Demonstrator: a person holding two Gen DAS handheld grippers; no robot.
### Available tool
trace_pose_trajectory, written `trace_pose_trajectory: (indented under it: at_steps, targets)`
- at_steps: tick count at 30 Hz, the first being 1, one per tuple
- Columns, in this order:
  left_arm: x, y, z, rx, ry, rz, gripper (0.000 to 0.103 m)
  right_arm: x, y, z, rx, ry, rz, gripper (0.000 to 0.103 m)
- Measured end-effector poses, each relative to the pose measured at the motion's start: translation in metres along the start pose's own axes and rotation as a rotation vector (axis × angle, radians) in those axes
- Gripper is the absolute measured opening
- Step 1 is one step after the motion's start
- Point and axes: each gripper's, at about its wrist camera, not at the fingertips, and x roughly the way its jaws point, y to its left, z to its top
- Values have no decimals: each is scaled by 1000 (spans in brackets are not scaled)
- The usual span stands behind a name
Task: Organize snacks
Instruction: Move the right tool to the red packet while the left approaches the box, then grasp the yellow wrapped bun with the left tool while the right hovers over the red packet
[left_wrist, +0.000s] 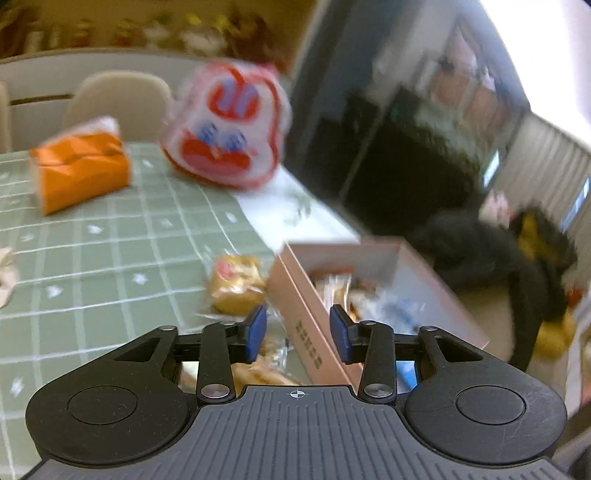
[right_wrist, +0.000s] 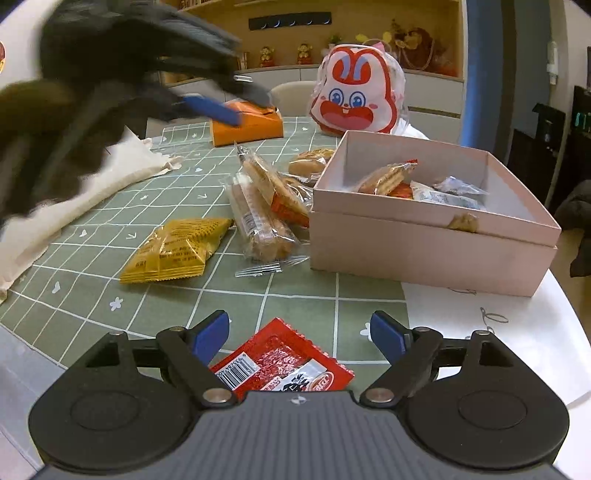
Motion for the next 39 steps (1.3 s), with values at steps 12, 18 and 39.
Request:
trace_pose_trajectory:
  at_steps: [12, 18, 39]
  targets:
    - [-1, 0, -21, 249, 278, 199, 22, 2, -16, 0, 98, 5, 34, 84]
    - [8, 20, 28, 41, 122, 137, 24, 3, -15, 0, 89, 7, 52, 84]
    - [131, 44, 47, 52, 242, 313, 81, -1, -31, -1, 182, -7, 144, 85]
